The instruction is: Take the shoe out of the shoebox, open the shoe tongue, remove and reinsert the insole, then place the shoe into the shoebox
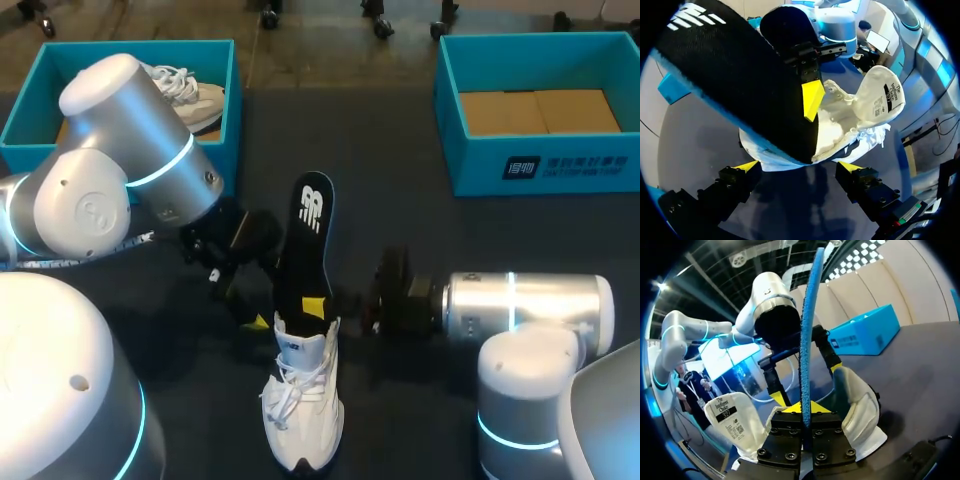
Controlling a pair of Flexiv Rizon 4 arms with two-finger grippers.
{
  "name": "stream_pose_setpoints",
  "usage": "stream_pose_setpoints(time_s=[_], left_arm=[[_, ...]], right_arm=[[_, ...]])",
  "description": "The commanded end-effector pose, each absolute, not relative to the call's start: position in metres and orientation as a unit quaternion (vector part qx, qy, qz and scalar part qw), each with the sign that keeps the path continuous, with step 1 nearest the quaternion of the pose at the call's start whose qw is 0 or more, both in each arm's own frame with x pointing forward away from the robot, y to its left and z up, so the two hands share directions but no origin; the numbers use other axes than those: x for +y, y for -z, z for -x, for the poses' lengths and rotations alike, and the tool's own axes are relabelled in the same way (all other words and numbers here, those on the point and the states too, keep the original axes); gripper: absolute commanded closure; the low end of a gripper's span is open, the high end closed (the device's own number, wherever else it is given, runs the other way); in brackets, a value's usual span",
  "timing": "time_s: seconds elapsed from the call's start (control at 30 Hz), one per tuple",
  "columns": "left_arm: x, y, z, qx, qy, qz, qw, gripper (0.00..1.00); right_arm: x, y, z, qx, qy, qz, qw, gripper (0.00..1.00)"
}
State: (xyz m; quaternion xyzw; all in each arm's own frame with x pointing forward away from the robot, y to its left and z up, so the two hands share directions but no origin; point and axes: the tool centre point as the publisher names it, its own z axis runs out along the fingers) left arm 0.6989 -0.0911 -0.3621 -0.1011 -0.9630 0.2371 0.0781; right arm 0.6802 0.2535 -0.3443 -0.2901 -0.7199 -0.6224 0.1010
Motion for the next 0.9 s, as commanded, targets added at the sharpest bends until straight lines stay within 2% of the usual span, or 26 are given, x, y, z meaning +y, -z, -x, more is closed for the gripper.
stream_pose_setpoints(time_s=[0.03, 0.43, 0.9], left_arm=[[-0.091, 0.363, -0.698, -0.963, -0.238, 0.101, 0.077, 0.0], [-0.091, 0.363, -0.698, -0.963, -0.238, 0.101, 0.077, 0.0], [-0.091, 0.363, -0.698, -0.963, -0.238, 0.101, 0.077, 0.0]], right_arm=[[0.258, 0.348, -0.672, -0.724, 0.613, 0.298, 0.102, 1.0], [0.263, 0.358, -0.662, -0.721, 0.589, 0.338, 0.139, 1.0], [0.267, 0.352, -0.67, -0.735, 0.586, 0.308, 0.146, 1.0]])
